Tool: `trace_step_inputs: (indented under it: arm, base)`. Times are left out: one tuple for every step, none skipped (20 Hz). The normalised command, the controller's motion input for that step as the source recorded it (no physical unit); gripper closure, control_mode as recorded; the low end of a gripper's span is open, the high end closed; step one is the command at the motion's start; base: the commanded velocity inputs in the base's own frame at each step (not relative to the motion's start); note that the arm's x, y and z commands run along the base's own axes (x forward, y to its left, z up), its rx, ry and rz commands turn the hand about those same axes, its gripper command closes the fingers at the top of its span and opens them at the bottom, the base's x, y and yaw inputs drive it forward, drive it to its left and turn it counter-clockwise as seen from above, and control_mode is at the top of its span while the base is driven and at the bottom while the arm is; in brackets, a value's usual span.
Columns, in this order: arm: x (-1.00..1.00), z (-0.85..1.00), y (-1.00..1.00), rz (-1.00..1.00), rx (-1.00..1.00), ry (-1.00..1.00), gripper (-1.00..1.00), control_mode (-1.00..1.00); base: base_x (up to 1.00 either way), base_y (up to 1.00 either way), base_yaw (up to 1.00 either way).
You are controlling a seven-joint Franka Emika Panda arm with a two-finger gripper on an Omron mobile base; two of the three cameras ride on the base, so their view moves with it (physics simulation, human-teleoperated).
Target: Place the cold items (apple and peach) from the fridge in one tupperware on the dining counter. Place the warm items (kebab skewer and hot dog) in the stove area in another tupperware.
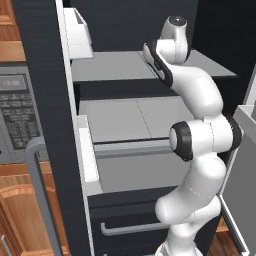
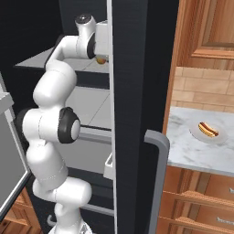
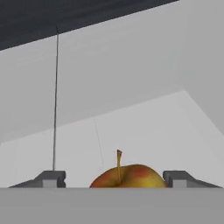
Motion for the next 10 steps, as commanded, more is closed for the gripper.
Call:
trace_step_inputs:
  arm:
    - [0.16, -0.18, 0.0, 0.0, 0.0, 0.03, 1.0, -1.0]
    - [0.06, -0.19, 0.0, 0.0, 0.0, 0.01, 1.0, -1.0]
    - [0.0, -0.17, 0.0, 0.0, 0.0, 0.0, 1.0, -1.0]
    - [0.0, -0.18, 0.0, 0.0, 0.0, 0.0, 1.0, -1.0]
    - [-0.12, -0.17, 0.0, 0.0, 0.0, 0.0, 1.0, -1.0]
    - [-0.24, -0.12, 0.0, 0.0, 0.0, -0.03, 1.0, -1.0]
    - [-0.4, -0.03, 0.0, 0.0, 0.0, -0.1, 1.0, -1.0]
    - [-0.61, 0.0, 0.0, 0.0, 0.0, -0.16, 1.0, -1.0]
    - [-0.65, 0.0, 0.0, 0.0, 0.0, -0.18, 1.0, -1.0]
    - [-0.76, 0.0, 0.0, 0.0, 0.0, -0.2, 1.0, -1.0]
  base:
    - [0.0, 0.0, 0.0]
    - [0.0, 0.0, 0.0]
    - [0.0, 0.0, 0.0]
    - [0.0, 0.0, 0.0]
    - [0.0, 0.0, 0.0]
    - [0.0, 0.0, 0.0]
    - [0.0, 0.0, 0.0]
    - [0.0, 0.0, 0.0]
    - [0.0, 0.0, 0.0]
    - [0.0, 0.0, 0.0]
